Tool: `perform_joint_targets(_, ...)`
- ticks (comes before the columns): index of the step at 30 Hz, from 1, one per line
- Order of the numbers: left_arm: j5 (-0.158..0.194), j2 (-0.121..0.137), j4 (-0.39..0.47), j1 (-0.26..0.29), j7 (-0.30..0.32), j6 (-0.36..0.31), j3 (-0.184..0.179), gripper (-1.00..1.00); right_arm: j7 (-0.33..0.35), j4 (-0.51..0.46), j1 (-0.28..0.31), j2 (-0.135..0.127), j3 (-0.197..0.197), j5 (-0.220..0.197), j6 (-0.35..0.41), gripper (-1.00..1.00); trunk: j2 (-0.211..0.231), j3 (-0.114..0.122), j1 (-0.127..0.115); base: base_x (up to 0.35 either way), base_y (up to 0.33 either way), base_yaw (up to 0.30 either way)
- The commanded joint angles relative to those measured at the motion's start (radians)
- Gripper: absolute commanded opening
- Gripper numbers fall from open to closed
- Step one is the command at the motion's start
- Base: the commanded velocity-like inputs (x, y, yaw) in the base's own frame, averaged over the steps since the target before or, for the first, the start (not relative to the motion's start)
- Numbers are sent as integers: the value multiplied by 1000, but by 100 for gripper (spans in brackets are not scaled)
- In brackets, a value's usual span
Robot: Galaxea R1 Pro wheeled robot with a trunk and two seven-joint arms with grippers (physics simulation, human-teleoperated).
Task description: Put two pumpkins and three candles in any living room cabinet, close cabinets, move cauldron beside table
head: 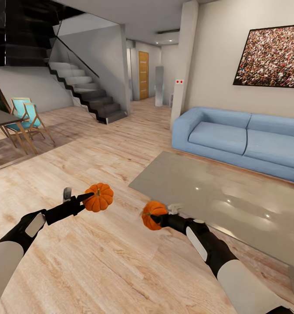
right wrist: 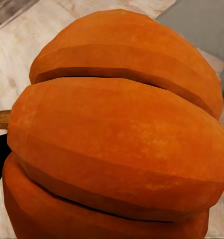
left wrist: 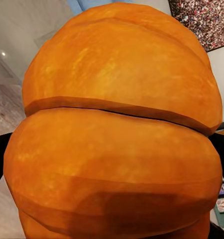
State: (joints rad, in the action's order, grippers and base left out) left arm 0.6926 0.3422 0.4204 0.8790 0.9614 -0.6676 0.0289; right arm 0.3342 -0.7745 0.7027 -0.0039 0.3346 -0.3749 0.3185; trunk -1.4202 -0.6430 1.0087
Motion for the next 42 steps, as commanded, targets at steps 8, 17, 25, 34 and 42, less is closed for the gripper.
perform_joint_targets(8, 1, 0, 0, 0, 0, 0, 0, -100, -32, -3, 0, -1, -1, -7, -1, -100, 0, 0, 0, 0, 0, 32)
perform_joint_targets(17, 0, 0, 0, 0, 0, 0, 0, -100, -34, -3, 0, 1, -2, -9, -2, -100, 0, 0, 0, 0, 0, 269)
perform_joint_targets(25, 0, 0, 0, 0, 0, 0, 0, -100, -34, -2, 0, 1, -2, -9, -2, -100, 0, 0, 0, 0, 0, 286)
perform_joint_targets(34, 0, 0, 0, 0, 0, 0, 0, -100, -34, -2, 0, 1, -2, -9, -2, -100, 0, 0, 0, 0, 0, 286)
perform_joint_targets(42, 1, 0, 0, 0, 0, 0, 0, -100, -34, -2, 0, 1, -2, -9, -2, -100, 0, 0, 0, 0, 0, 286)
